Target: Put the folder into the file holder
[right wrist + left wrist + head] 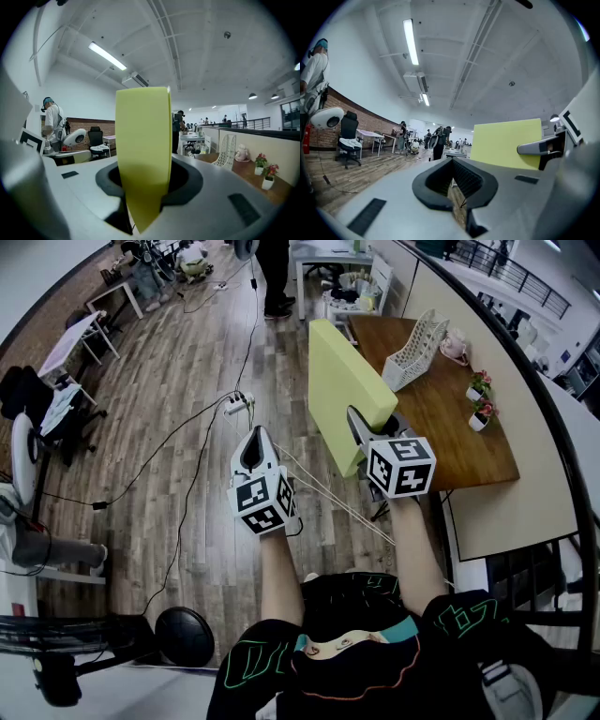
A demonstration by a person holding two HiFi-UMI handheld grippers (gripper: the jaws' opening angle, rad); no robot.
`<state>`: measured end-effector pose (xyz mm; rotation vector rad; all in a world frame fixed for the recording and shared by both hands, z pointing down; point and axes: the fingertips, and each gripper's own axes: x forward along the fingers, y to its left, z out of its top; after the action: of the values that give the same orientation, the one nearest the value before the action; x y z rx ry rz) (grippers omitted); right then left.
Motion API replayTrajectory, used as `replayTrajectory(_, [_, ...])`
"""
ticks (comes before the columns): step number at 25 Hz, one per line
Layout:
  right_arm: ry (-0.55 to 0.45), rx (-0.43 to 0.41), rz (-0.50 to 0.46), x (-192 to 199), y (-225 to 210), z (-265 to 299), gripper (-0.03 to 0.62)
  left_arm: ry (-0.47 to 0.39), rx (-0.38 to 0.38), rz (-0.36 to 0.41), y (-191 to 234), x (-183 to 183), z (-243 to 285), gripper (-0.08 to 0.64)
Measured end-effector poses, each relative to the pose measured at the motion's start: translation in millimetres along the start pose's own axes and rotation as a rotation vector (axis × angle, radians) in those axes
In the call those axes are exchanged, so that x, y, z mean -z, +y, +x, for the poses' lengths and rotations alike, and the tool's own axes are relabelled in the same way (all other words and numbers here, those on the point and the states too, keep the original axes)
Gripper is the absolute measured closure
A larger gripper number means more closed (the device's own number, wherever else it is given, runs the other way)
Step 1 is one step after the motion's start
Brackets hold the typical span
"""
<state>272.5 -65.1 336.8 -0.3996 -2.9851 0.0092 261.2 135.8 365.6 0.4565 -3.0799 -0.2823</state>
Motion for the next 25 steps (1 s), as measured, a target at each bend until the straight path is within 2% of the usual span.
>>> replayTrajectory(4, [-0.014,0.012,0.023,-5.7,11.3,4.8,0.431,-0.002,0.013,0.005,13.0,-6.7,-1.0,0.565])
replayTrajectory(10, [-0.007,0.008,-0.012,-12.3,23.8,16.1,0.431,-0.024,0.019,-0.018,32.0,-16.7,7.5,0.565])
replayTrajectory(16, [0.055,0.031,-0.014,9.0,24.4,3.1,0.431,0.033,0.059,-0.112,36.4,7.3,6.1,0.565])
replayTrajectory(20, [0.084,0.073,-0.011,12.3,14.2,6.7,0.431,0.025,0.090,-0.100,33.8,2.4,13.2,0.565])
replayTrajectory(25, [0.088,0.050,0.004,16.2,26.1,20.2,0.431,0.032,0.073,-0.098,50.1,5.8,12.6,0.566])
